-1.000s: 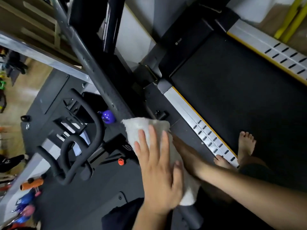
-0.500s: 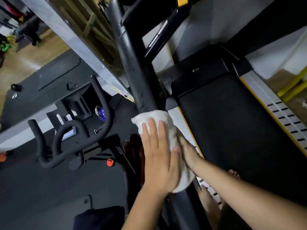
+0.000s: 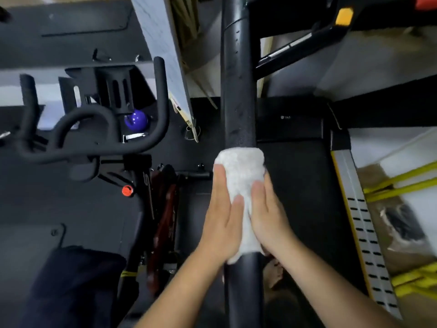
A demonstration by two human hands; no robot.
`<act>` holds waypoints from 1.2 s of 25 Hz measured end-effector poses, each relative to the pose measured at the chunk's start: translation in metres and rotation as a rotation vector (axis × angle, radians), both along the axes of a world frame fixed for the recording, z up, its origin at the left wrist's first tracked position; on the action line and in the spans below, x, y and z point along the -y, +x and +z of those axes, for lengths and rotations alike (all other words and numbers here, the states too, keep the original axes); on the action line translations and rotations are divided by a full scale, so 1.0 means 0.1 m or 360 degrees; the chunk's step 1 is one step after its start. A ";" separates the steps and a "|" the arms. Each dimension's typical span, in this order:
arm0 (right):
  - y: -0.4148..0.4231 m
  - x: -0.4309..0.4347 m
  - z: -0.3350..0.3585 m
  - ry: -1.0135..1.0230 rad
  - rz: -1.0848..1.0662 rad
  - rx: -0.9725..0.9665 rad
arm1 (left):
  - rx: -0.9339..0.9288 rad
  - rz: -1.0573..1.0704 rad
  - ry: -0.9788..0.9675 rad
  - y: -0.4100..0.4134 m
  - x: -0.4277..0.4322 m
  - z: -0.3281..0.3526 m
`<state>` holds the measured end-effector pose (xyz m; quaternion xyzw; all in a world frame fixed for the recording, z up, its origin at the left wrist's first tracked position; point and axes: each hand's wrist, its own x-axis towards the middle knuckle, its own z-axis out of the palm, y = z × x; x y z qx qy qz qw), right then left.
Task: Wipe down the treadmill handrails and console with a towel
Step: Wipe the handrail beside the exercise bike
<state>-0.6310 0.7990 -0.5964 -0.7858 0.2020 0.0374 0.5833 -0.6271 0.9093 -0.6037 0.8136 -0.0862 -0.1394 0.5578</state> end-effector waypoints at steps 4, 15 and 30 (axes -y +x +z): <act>0.10 -0.14 0.09 -0.0546 0.0065 0.0057 | -0.0255 0.0171 -0.0159 0.05 -0.03 -0.11; 0.16 -0.11 0.09 -0.1751 0.0809 0.0429 | -0.0777 0.0405 -0.0749 0.11 -0.04 -0.47; 0.12 0.25 0.35 -0.1806 0.1921 0.0730 | -0.0308 0.0345 0.0068 -0.34 -0.07 -0.07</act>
